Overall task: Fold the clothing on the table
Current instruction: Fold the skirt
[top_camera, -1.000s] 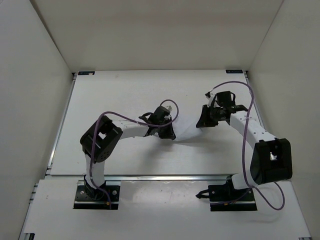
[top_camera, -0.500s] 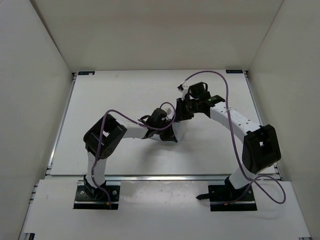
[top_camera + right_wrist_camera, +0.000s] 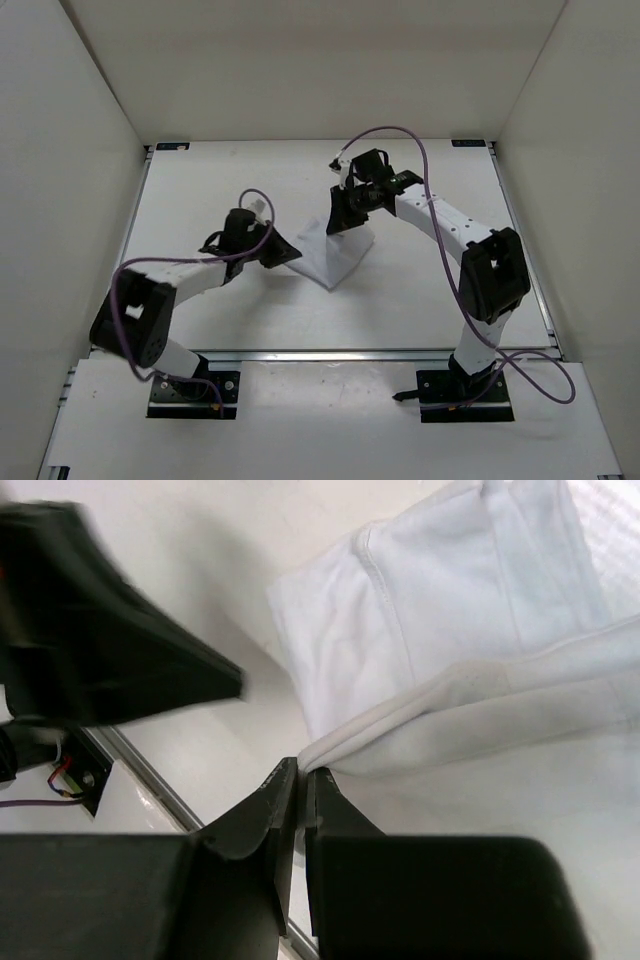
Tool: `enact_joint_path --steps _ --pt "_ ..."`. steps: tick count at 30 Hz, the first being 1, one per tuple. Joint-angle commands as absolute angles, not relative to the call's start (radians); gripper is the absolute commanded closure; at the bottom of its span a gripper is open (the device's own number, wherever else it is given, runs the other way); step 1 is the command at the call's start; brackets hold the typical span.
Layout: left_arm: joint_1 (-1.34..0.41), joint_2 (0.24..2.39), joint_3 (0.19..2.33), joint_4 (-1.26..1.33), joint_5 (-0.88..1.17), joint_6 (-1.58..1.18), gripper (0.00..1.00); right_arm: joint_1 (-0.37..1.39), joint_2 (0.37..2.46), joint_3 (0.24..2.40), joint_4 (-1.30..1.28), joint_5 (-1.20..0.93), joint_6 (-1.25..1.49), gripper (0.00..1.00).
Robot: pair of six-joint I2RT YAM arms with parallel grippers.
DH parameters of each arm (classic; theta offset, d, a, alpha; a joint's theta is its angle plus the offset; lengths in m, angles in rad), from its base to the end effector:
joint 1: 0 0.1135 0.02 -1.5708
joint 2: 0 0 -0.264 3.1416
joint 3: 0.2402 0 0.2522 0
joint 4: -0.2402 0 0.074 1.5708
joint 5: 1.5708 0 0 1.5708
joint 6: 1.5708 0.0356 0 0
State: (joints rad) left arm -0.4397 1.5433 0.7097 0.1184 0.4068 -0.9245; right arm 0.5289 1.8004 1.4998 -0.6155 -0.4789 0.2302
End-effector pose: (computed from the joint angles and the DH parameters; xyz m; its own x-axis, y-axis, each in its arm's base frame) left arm 0.2676 -0.1415 0.1664 -0.8852 -0.3938 -0.2475 -0.0755 0.6467 -0.7590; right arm 0.3337 0.2140 0.2716 -0.8242 -0.2472 -0.5095 -0.5156 0.6995 0.4948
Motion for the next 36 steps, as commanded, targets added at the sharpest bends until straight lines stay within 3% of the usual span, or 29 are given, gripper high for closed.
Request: enact_joint_path --steps 1,8,18,28,34,35,36 --pt "-0.355 1.361 0.615 0.06 0.33 -0.885 1.0 0.522 1.825 1.615 -0.663 -0.469 0.183 1.0" --pt "-0.328 1.453 0.624 0.032 0.252 -0.825 1.0 0.563 1.911 1.686 -0.699 -0.486 0.17 1.0" --pt "-0.319 1.656 0.698 0.106 0.317 -0.842 1.0 0.615 2.054 1.876 -0.75 -0.489 0.153 1.0" --pt "-0.333 1.698 0.687 0.152 0.344 -0.874 1.0 0.62 2.247 2.199 -0.844 -0.512 0.149 1.0" --pt "-0.368 1.752 0.718 0.16 0.365 -0.873 1.0 0.65 2.325 2.259 -0.822 -0.531 0.172 1.0" --pt "-0.373 1.75 0.721 0.16 0.371 -0.87 1.0 0.652 2.347 2.275 -0.822 -0.526 0.173 0.92" --pt "-0.383 1.756 0.726 0.153 0.367 -0.867 1.0 0.658 2.359 2.281 -0.821 -0.517 0.176 0.77"
